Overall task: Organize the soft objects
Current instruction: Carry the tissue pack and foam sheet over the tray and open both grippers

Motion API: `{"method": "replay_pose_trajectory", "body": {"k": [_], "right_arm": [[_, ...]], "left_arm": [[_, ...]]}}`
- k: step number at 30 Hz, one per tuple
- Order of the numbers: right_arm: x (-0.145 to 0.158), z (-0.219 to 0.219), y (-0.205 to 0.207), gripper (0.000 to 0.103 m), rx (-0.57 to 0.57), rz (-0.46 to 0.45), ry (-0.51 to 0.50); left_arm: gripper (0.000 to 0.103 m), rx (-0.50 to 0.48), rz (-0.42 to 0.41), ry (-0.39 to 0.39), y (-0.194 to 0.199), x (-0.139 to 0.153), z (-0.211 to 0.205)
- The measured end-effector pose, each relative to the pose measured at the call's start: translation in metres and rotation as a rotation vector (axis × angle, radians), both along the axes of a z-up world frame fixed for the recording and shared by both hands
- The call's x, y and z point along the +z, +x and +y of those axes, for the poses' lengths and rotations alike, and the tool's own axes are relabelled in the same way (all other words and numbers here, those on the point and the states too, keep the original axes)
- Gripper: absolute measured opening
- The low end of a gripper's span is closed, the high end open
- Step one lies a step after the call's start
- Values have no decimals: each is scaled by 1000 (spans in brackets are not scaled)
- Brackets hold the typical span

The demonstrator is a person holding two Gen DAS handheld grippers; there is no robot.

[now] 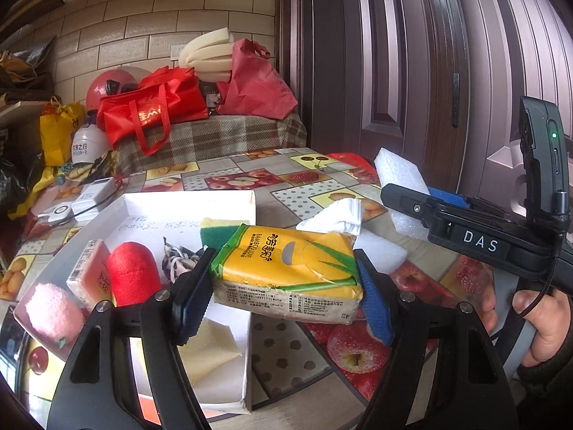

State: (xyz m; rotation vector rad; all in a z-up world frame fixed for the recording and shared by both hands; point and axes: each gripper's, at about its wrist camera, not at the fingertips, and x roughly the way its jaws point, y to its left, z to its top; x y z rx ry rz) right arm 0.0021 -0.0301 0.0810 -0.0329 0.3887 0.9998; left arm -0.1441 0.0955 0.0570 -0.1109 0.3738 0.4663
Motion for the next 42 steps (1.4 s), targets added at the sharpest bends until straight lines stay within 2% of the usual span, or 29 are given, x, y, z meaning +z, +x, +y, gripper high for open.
{"method": "replay_pose_trajectory", "body": {"k": [17, 26, 29, 32, 38, 42], "right_arm": [[-5, 33, -37, 66, 154, -46, -60], [-11, 63, -64, 66, 316, -44, -103], [-13, 74, -78, 66, 389, -51, -116], [-14, 90, -85, 66, 433, -55, -132], [-21, 116, -57, 66, 393, 98, -122], [-24, 124, -50, 66, 385, 140, -131]], "left_arm": [[74, 224, -14, 22, -63, -4, 63], [74, 388, -43, -65, -108, -9, 117], [74, 394, -42, -94, -110, -11, 122], [74, 385, -27, -71, -106, -11, 118], [74, 366, -2, -29, -94, -10, 114], [74, 343, 14, -32, -81, -11, 118]]}}
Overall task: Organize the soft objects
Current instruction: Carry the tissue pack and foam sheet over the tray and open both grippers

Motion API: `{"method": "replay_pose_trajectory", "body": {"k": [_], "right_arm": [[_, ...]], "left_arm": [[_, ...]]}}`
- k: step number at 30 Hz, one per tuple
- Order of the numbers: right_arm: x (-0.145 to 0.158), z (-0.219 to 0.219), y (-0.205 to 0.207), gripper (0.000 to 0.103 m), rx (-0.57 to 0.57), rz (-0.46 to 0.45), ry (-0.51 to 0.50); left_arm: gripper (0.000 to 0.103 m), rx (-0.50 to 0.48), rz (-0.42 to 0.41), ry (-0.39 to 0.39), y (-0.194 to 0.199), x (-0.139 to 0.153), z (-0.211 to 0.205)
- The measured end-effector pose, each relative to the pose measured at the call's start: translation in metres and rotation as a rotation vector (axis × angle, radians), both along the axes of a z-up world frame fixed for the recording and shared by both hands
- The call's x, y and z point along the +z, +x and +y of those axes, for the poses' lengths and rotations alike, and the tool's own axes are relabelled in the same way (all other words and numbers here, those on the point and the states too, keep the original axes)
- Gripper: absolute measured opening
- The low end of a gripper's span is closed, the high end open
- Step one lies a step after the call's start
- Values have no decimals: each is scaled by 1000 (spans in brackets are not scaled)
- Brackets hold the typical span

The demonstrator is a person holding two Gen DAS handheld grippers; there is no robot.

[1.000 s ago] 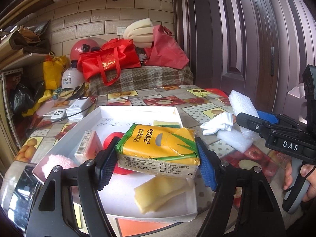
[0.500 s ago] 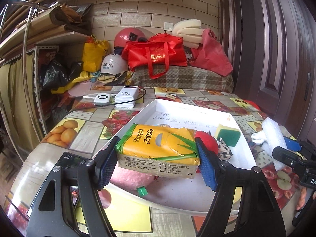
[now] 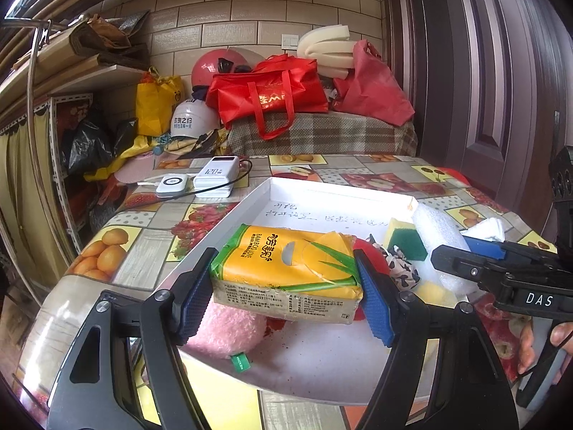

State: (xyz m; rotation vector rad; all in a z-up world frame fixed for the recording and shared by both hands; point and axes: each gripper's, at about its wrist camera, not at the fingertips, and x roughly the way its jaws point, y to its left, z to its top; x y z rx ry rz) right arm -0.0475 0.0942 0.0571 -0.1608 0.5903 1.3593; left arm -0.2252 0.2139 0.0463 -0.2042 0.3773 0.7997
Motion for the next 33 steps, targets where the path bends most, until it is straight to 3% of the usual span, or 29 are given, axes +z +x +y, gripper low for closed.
{"method": "replay_pose_trajectory", "body": {"k": [8, 13, 19, 25, 29, 33], "right_arm": [[-7, 22, -6, 66, 65, 18, -76], [-10, 37, -3, 66, 55, 29, -100], [-5, 46, 6, 66, -21, -2, -87], [-1, 42, 3, 66, -41, -30, -59], [-2, 41, 10, 66, -46, 9, -46], [1, 44, -1, 68, -25, -49, -47]], "left_arm": [[74, -15, -6, -72, 18, -2, 20], [74, -12, -4, -66, 20, -2, 21], [74, 8, 2, -43, 26, -2, 21], [74, 30, -18, -24, 36, 0, 25], [75, 57, -17, -38, 38, 0, 31], [78, 87, -37, -48, 34, 0, 34]]}}
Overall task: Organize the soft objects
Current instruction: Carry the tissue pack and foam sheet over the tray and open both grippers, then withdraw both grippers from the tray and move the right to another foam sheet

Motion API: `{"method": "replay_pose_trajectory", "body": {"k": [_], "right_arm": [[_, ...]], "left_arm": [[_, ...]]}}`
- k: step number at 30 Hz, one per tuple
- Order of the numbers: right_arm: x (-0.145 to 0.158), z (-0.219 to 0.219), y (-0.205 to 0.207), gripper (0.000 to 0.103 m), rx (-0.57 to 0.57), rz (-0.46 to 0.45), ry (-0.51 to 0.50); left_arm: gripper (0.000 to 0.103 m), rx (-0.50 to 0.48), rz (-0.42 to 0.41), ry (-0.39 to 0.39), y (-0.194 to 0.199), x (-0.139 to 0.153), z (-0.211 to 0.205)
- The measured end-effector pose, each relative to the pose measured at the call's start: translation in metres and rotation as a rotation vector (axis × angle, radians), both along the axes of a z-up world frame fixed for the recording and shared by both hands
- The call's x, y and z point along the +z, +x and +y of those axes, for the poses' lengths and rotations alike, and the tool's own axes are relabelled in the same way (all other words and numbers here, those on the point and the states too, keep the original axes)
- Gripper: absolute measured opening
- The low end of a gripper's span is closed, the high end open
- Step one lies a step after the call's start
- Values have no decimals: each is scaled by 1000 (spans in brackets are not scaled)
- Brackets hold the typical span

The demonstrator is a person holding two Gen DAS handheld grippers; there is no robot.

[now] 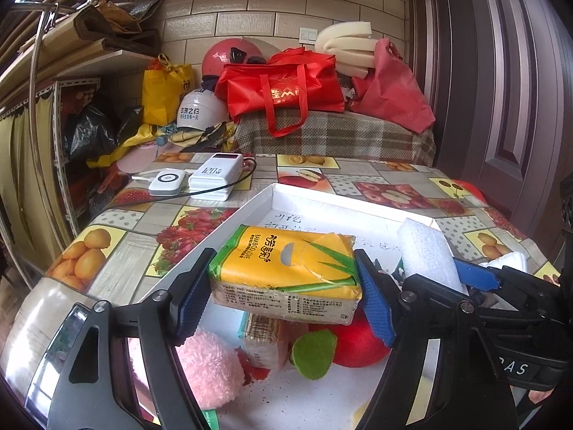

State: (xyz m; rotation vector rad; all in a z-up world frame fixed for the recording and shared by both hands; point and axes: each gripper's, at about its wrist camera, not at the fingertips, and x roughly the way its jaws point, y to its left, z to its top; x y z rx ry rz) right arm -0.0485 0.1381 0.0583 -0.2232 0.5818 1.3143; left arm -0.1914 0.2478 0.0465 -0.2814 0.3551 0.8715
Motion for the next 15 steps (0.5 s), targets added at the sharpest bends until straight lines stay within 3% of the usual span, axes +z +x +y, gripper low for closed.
{"method": "replay_pose_trajectory", "body": {"k": [3, 4, 8, 11, 15], "right_arm": [[1, 0, -4, 70, 15, -27, 4], [2, 1, -4, 82, 15, -32, 3], [4, -4, -5, 87, 3, -49, 29], [6, -8, -4, 103, -16, -56, 51], [8, -11, -5, 103, -22, -65, 76]], "left_arm": [[82, 38, -23, -17, -5, 0, 4], [84, 46, -28, -22, -7, 0, 6], [98, 55, -49, -22, -11, 1, 6], [99, 55, -61, 1, -13, 2, 2], [99, 76, -72, 43, -15, 5, -6]]}}
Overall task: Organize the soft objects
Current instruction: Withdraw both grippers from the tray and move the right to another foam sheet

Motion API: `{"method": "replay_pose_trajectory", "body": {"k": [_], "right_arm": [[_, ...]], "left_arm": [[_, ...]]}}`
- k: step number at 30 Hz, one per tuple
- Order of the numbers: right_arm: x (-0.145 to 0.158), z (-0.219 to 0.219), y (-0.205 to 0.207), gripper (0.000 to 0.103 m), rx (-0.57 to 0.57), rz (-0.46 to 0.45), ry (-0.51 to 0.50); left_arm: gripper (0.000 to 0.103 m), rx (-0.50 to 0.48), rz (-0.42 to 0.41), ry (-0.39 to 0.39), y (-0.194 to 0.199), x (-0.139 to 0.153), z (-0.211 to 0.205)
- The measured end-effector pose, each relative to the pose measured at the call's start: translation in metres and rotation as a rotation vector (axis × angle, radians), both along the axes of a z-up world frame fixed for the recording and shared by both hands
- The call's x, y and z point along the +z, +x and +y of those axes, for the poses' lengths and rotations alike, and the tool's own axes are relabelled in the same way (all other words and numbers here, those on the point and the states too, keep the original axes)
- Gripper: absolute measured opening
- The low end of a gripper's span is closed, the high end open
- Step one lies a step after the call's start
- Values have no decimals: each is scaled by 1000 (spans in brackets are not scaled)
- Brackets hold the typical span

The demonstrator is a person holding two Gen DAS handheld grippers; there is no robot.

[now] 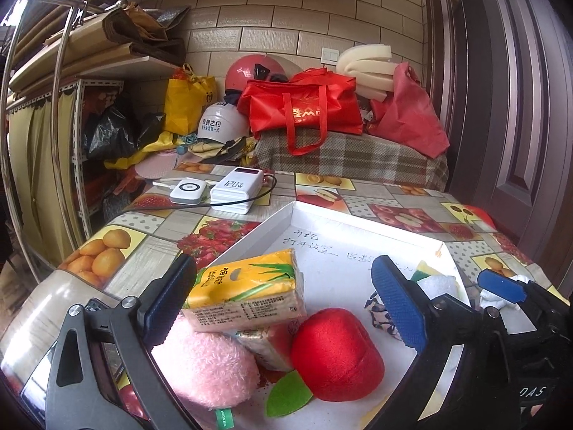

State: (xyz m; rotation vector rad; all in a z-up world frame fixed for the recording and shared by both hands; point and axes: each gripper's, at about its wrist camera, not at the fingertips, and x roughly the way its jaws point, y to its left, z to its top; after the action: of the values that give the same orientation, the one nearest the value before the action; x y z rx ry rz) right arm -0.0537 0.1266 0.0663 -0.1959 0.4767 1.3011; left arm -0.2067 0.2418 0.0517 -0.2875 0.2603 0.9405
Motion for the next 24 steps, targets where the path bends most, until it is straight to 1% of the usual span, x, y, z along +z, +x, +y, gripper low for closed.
{"method": "replay_pose_trajectory", "body": {"k": [5, 13, 17, 24], "right_arm": [[2, -5, -3, 103, -7, -22, 30], [8, -15, -14, 103, -5, -85, 100], [9, -20, -18, 103, -9, -110, 115], [8, -28, -20, 103, -54, -135, 90]], "left_arm": [[99, 32, -41, 68, -10, 4, -12], [99, 36, -41, 61, -11, 5, -14], [99, 35, -44, 52, -13, 4, -16], [99, 18, -28, 60, -10, 3, -26]]}}
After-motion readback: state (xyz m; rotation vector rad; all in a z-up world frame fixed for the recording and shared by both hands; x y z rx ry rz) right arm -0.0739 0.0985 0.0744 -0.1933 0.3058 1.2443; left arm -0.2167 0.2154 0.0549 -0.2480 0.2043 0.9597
